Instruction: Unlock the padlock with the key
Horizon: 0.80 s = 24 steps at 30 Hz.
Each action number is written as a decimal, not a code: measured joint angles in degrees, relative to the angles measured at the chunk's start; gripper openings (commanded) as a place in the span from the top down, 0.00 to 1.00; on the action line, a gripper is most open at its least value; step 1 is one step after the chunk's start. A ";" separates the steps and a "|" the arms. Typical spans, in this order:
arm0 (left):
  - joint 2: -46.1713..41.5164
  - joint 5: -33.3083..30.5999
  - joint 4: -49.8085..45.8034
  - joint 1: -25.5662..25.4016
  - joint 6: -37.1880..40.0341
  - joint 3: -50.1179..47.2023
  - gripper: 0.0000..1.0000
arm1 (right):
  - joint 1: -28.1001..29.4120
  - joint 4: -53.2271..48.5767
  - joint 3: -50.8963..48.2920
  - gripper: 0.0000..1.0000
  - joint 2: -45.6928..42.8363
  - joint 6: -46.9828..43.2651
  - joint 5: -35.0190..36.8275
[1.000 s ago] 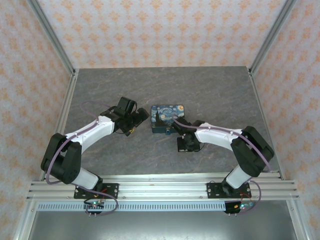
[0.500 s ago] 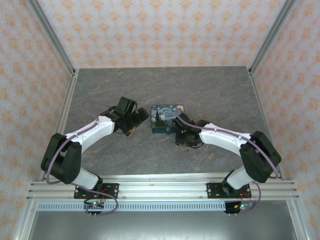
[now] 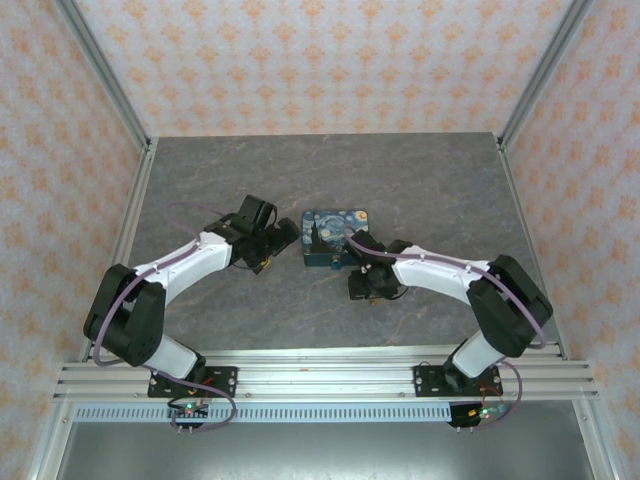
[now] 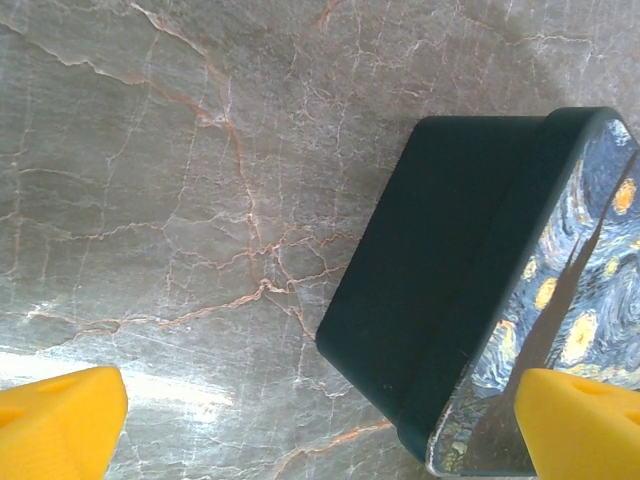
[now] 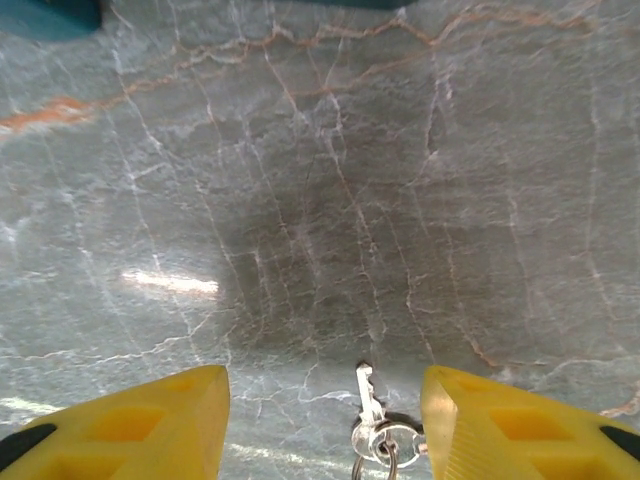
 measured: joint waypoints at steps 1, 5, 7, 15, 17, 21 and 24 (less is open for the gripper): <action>0.02 0.00 0.02 0.00 0.00 0.00 0.00 | 0.00 -0.02 0.04 0.47 0.68 -0.31 -0.07; 0.02 0.00 0.02 0.00 0.00 0.04 0.00 | -0.02 -0.37 0.24 0.47 1.88 -1.25 -0.44; 0.02 0.00 0.02 0.00 0.00 0.04 0.00 | -0.02 -0.57 0.26 0.48 1.88 -1.46 -0.59; 0.02 0.00 0.02 0.00 -0.02 0.04 0.00 | 0.26 -1.84 0.11 0.51 1.49 -1.27 -1.64; 0.11 0.00 0.00 0.00 -0.02 0.15 0.00 | 0.83 -2.43 -0.13 0.51 1.22 -1.14 -1.81; 0.48 0.02 0.15 0.00 -0.02 0.70 0.00 | 1.99 -3.26 -1.07 0.51 0.31 -0.33 -2.12; 0.52 0.02 0.22 0.00 -0.02 0.81 0.00 | 2.62 -3.56 -1.70 0.51 -0.31 0.28 -2.10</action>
